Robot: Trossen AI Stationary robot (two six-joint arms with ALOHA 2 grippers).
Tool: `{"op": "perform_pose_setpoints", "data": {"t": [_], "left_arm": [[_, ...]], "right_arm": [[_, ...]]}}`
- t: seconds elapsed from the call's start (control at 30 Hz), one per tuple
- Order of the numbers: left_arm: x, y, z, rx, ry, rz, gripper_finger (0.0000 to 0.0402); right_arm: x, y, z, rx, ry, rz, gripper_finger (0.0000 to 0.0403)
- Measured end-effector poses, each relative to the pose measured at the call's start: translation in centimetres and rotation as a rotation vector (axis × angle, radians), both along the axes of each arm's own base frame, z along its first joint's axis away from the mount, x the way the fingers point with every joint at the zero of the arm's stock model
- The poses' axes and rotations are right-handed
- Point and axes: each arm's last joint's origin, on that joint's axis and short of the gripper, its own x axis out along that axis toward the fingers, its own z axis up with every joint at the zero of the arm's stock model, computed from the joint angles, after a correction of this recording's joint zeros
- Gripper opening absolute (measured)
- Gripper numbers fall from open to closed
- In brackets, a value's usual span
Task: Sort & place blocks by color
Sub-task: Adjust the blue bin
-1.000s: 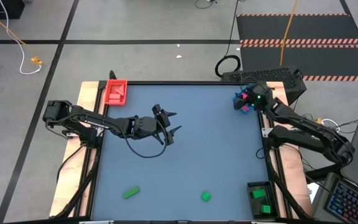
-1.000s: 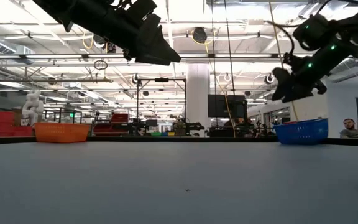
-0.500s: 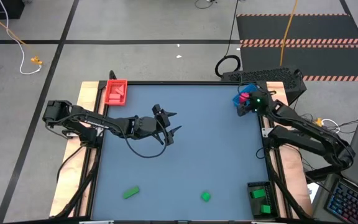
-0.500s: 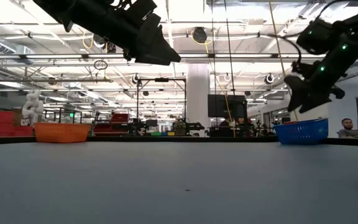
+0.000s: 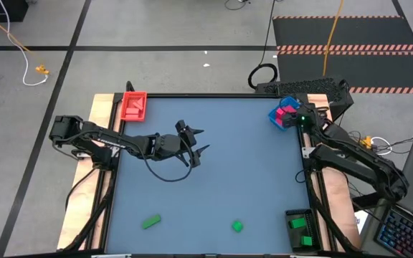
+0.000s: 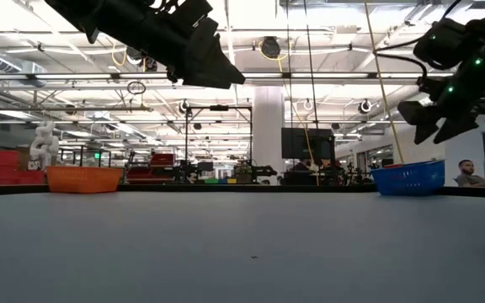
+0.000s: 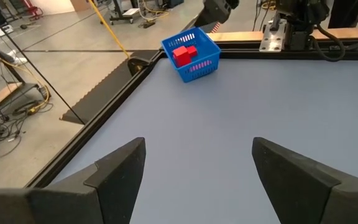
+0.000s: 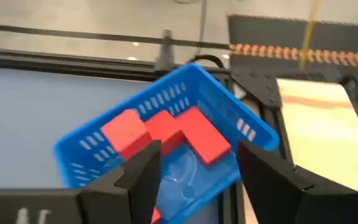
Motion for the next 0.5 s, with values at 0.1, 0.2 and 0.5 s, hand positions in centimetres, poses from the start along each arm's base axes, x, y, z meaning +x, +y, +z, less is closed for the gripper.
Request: {"op": "perform_pose_setpoints", "data": {"t": [0.1, 0.2, 0.5], "left_arm": [[0.0, 0.0, 0.0, 0.000, 0.000, 0.000, 0.0294], [0.0, -0.1, 0.0, -0.001, 0.000, -0.003, 0.0294], [0.0, -0.6, 0.0, 0.001, 0.003, -0.021, 0.0294]], "right_arm": [[0.0, -0.1, -0.3, 0.012, 0.022, -0.041, 0.0177], [0.1, -0.3, -0.6, 0.019, 0.059, -0.072, 0.0157], [0.1, -1.1, -2.9, 0.129, 0.093, -0.135, 0.0112]]}}
